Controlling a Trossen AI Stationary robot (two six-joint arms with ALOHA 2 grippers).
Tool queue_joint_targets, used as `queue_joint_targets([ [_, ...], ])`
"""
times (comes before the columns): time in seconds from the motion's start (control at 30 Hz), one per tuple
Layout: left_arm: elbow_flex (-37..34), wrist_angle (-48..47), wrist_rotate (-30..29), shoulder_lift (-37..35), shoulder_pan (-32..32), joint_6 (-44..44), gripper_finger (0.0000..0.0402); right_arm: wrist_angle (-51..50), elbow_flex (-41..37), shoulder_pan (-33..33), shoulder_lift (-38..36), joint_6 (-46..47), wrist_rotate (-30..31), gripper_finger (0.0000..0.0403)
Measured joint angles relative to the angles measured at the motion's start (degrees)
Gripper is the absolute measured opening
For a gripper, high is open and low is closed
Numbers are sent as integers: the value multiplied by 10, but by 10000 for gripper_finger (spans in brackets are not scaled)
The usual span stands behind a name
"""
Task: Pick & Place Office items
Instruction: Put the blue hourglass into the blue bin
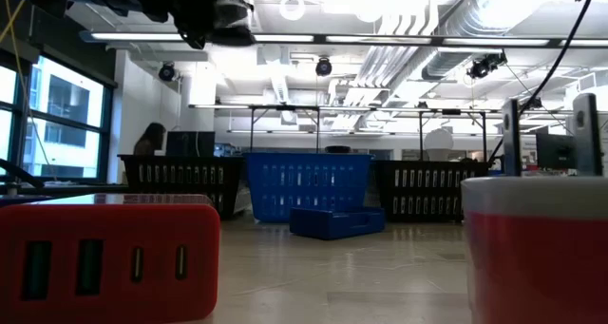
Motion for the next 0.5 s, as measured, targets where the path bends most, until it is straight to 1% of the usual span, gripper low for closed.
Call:
queue_joint_targets([
  [0.07, 0, 0, 0, 0, 0, 0, 225, -9, 0, 5, 0, 0, 13, 138],
  [0.2, 0, 0, 0, 0, -1, -2, 225, -12, 0, 10, 0, 2, 18, 138],
  [0.3, 0, 0, 0, 0, -5, -7, 225, -29, 0, 10, -1, 8, 42, 138],
  [0.5, 0, -1, 0, 0, -12, 6, 225, -88, 1, 10, -32, 42, 52, 137],
])
